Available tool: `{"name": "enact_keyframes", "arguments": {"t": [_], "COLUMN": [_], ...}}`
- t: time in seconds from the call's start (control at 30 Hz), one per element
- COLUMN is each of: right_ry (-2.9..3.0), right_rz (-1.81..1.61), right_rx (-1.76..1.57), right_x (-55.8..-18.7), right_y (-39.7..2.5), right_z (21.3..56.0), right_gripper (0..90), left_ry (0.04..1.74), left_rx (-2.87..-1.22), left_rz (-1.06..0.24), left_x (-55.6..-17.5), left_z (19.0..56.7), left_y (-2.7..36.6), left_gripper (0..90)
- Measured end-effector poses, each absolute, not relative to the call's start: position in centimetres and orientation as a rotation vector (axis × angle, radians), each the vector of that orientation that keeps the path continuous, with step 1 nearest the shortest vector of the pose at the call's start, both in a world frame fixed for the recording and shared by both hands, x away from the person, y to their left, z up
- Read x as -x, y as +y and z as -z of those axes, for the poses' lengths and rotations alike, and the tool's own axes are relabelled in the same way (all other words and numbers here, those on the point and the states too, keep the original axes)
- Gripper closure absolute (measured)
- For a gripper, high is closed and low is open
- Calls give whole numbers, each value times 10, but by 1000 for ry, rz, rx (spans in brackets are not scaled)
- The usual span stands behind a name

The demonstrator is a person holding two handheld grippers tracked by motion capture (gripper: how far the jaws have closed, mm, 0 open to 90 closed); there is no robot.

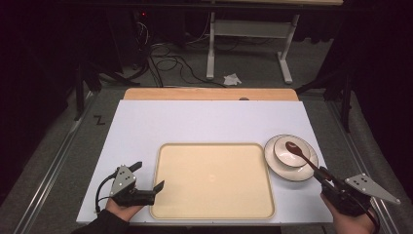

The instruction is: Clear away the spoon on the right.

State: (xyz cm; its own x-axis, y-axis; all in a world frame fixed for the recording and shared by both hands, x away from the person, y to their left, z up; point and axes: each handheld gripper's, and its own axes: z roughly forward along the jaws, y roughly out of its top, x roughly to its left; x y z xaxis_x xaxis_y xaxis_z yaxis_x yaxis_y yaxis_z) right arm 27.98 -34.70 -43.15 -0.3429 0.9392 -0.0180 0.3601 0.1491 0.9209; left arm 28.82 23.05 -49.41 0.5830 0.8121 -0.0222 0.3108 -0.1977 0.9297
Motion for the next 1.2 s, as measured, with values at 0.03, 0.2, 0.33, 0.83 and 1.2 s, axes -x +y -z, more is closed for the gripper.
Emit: {"name": "enact_keyframes", "arguments": {"t": [0.03,0.2,0.33,0.83,1.2], "right_ry": [1796,1777,1777,1883,2007], "right_rz": [-1183,-1210,-1233,-1308,-1340], "right_rx": [-1238,-1207,-1182,-1040,-941], "right_x": [-279,-276,-273,-276,-286], "right_y": [-347,-344,-339,-301,-253], "right_z": [430,425,422,423,432], "right_gripper": [769,769,769,769,768], "left_ry": [925,927,928,925,925], "left_rx": [-1769,-1768,-1769,-1767,-1761], "left_rz": [-599,-598,-598,-600,-603], "left_x": [-288,-289,-289,-288,-288], "left_z": [494,495,495,494,493], "left_y": [230,230,230,231,232], "left_gripper": [8,8,8,8,7]}}
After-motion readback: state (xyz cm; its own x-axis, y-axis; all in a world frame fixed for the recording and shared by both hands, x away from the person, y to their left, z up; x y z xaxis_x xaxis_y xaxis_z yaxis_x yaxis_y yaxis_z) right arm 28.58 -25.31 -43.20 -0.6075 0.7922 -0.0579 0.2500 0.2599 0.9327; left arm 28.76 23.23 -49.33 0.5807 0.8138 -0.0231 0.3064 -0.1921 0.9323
